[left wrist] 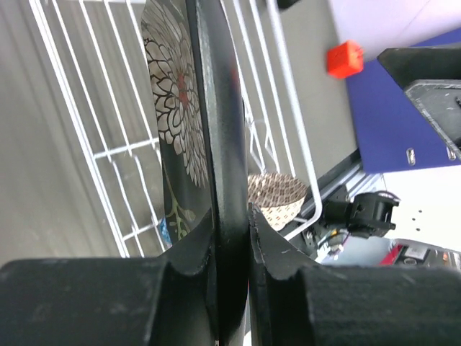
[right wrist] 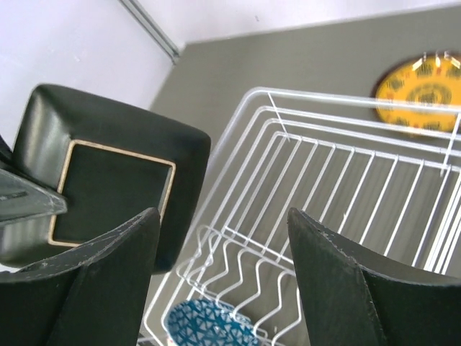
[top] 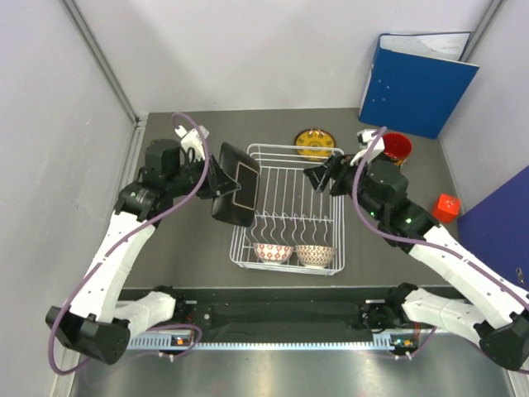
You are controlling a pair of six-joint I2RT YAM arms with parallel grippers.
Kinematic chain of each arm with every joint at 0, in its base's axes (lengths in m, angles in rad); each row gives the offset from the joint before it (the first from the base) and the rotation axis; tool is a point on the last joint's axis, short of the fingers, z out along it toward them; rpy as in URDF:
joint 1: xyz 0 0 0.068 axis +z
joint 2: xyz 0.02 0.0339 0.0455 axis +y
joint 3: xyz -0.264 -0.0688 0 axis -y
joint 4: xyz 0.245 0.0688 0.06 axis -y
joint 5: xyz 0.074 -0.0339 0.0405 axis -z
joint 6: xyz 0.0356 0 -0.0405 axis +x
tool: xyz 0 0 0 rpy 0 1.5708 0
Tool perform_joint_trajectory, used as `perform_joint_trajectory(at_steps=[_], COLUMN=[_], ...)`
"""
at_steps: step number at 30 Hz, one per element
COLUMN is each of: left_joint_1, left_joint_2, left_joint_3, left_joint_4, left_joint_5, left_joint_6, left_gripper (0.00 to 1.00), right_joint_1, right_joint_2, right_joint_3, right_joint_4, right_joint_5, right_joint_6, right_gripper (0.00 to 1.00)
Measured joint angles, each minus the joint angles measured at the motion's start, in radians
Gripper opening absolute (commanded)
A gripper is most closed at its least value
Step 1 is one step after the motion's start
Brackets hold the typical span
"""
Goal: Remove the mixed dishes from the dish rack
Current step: Pick up the plate from the dish rack, then place the plate at the center of the board.
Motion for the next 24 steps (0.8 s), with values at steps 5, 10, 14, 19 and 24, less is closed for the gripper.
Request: perform_joint_trajectory(at_steps=[5, 10, 14, 19, 24], left_joint_1=[-0.008, -0.074, -0.251, -0.521, -0.713], left_joint_2=[-0.068, -0.03, 0.049, 0.176, 0.252], left_joint_3=[0.008, 0.103, 0.171, 0.198, 0.154], left_joint_4=[0.025, 0.013, 0.037, 0.075, 0.192], left_joint_5=[-0.057, -0.223, -0.488, -0.824, -1.049], left_joint_6=[0.0, 0.047, 0.172, 0.416, 0.714], left_gripper=[0.0, 0.0, 0.0, 0.0, 0.0], right_joint_1=[0.0, 0.0, 0.0, 0.0, -0.003], right_joint_2=[-0.022, 0.005, 0.061, 0.108, 0.128], right_joint_3=[0.083, 0.159, 0.209, 0.262, 0.341], right_joint_4=[-0.042, -0.079, -0.106, -0.164, -0.238], right_joint_5=[0.021, 0.053, 0.071, 0.088, 0.129], right_joint_6=[-0.007, -0.008, -0.008, -0.01, -0.015], right_gripper=[0.72, 0.71, 0.71, 0.71, 0.72])
